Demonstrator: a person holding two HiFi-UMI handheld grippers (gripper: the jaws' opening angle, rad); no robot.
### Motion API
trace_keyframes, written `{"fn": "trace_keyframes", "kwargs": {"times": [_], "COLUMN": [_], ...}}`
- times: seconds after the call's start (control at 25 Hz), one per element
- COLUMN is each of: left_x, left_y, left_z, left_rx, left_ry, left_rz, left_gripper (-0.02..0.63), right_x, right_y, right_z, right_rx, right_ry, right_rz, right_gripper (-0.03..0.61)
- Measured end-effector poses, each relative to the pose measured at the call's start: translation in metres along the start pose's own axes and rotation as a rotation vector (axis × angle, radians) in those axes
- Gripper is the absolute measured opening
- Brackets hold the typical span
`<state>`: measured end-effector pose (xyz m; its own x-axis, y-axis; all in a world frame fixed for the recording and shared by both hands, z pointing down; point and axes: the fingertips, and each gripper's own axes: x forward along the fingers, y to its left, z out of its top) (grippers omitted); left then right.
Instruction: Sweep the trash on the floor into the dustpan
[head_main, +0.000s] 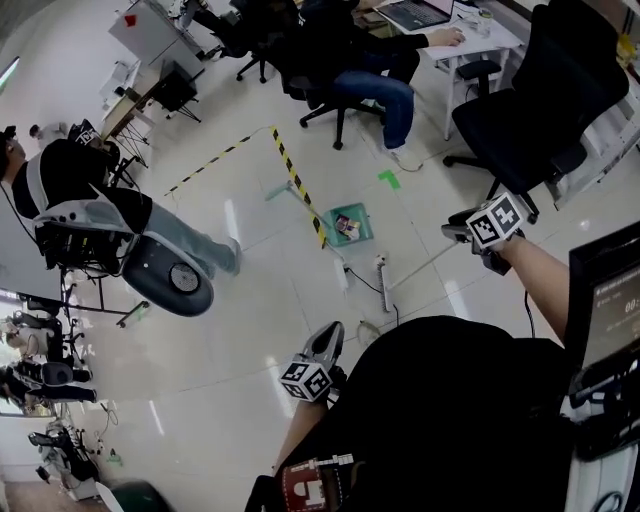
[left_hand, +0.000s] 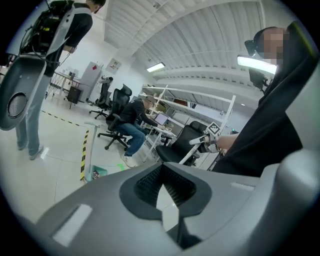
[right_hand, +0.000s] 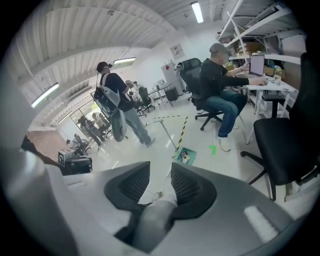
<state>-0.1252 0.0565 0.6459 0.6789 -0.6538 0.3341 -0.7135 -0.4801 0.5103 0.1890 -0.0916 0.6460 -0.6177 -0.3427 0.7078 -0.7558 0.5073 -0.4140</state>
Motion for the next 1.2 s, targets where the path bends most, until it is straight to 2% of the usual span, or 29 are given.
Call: {"fn": "trace_keyframes", "kwargs": {"times": [0.16,0.28,0.52,0.76,0.88,1.0,1.08,1.2], "left_x": [0.005,-0.001,0.0,0.047,0.055,0.072,0.087,0.108], "left_y": [0.068,0.107,0.158,0.144,0.136,0.12,0.107,0.098], "left_z": [0.035,0.054,0.075,0.077,0.086,0.088,0.092,0.11], "left_rx": [-0.015,-0.022,-0.059,-0.099,-0.174,-0.232,-0.239,-0.227], "left_ry": [0.0,0.01,0.015,0.012,-0.051,-0.096,-0.086,-0.086], "left_rz": [-0.043,-0.043,0.047,0.16,0.273,0.348,0.369,0.355], "left_gripper": [-0.003,-0.003,-0.003,-0.003,-0.003,-0.003,-0.003,-0.003], "right_x": [0.047,0.076,0.13,0.176,0.197,0.205,0.204,0.202], "right_y": [0.02,0.028,0.017,-0.05,-0.074,-0.102,-0.117,-0.132], "right_z": [0.046,0.073,0.123,0.158,0.174,0.198,0.21,0.228], "right_rx": [-0.026,-0.048,-0.156,-0.305,-0.368,-0.475,-0.513,-0.557], "right_ry": [0.032,0.072,0.169,0.259,0.306,0.346,0.362,0.377], "right_rz": [0.005,-0.002,0.066,0.166,0.245,0.281,0.294,0.298], "right_gripper": [0.133,0.133,0.133,0.133,0.133,0.132,0.132,0.132]}}
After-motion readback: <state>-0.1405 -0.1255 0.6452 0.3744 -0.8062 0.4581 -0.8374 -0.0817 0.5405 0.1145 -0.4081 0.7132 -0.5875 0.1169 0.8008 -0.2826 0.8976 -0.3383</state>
